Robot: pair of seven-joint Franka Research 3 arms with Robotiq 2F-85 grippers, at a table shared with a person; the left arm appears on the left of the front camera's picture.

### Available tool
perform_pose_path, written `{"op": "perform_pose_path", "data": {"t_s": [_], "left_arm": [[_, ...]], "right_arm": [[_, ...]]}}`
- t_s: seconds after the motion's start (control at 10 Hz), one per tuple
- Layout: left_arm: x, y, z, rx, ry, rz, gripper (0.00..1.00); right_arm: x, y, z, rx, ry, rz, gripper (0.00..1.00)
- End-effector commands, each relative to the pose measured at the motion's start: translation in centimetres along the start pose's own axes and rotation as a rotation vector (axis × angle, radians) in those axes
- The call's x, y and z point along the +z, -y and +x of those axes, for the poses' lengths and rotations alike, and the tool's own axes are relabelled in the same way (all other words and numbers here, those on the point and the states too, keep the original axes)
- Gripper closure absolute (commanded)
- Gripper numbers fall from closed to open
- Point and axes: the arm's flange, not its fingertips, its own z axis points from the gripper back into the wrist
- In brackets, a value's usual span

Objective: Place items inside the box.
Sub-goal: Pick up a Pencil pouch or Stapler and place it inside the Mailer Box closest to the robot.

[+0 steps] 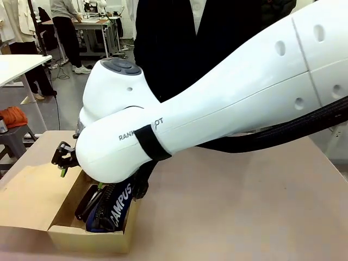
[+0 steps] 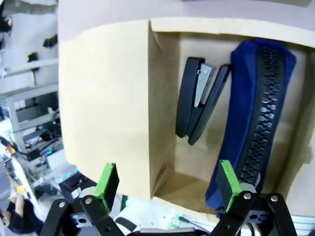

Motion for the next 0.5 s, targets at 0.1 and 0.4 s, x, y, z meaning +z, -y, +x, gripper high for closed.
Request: {"op": "perform_pose_path", "data": {"t_s": [0.1, 0.4], "left_arm": [[0.1, 0.1, 0.0, -0.015, 0.012, -0.019, 0.0], [0.1, 0.1, 0.0, -0.015, 0.012, -0.019, 0.0]], "right_arm": [[9.9, 7.3, 1.7, 0.005, -0.144, 0.183, 0.0], [21.0, 18.5, 3.3, -0.054, -0.174, 0.375, 0.0]]}}
